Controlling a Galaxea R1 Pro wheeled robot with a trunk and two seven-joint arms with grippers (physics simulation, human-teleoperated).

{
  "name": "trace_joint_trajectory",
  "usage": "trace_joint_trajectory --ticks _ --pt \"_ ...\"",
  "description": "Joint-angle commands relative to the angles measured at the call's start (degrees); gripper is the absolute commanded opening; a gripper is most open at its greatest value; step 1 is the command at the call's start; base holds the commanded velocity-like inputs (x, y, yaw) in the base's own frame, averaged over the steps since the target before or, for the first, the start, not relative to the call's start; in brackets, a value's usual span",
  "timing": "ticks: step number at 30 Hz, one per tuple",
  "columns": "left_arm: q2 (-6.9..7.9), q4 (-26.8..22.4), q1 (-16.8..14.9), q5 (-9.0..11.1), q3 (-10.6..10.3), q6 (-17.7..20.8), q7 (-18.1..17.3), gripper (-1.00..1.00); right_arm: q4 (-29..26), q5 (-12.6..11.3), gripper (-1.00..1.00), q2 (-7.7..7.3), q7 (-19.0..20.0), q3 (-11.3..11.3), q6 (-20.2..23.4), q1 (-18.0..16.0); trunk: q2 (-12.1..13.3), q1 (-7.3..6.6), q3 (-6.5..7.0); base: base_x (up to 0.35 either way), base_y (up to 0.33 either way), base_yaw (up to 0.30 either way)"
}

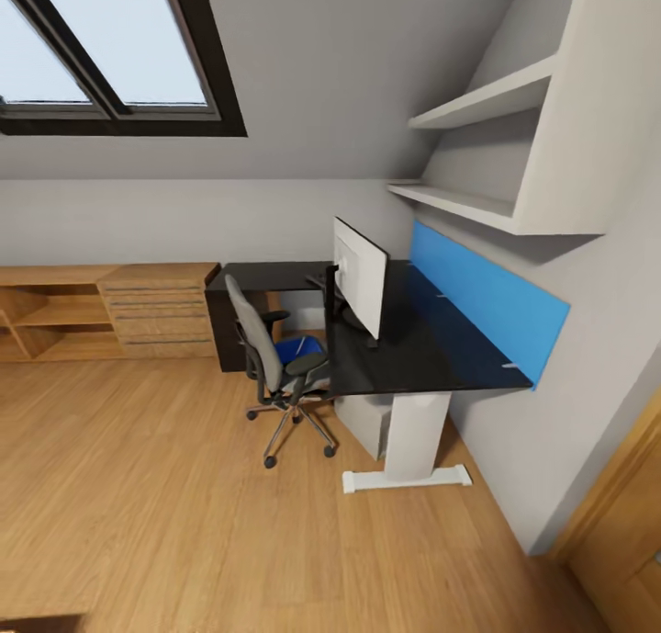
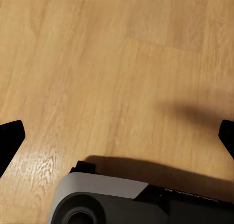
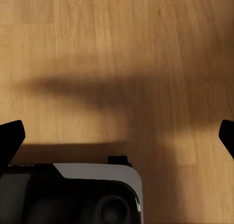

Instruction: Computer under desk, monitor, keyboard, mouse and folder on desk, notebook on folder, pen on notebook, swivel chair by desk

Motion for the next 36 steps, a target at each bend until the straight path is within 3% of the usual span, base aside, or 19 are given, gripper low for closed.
trace_joint_trajectory --ticks 1,27,36 --pt "-0.03 -0.1 0.0 0.4 0.2 0.0 -0.4 1.00 0.0 0.0 1.00 0.00 -0.1 0.0 -0.2 0.0 0.0 0.01 -0.06 0.000 0.307 0.035" --pt "0.01 -0.1 0.0 0.4 0.2 0.1 -0.4 1.00 0.0 0.2 1.00 -0.71 -0.1 0.3 -0.2 0.0 0.0 0.01 -0.06 0.098 0.290 0.003" --pt "0.05 -0.1 0.0 0.4 0.2 0.1 -0.4 1.00 0.1 0.2 1.00 -0.75 -0.1 0.4 -0.2 0.0 0.0 0.01 -0.05 0.172 0.180 0.000"
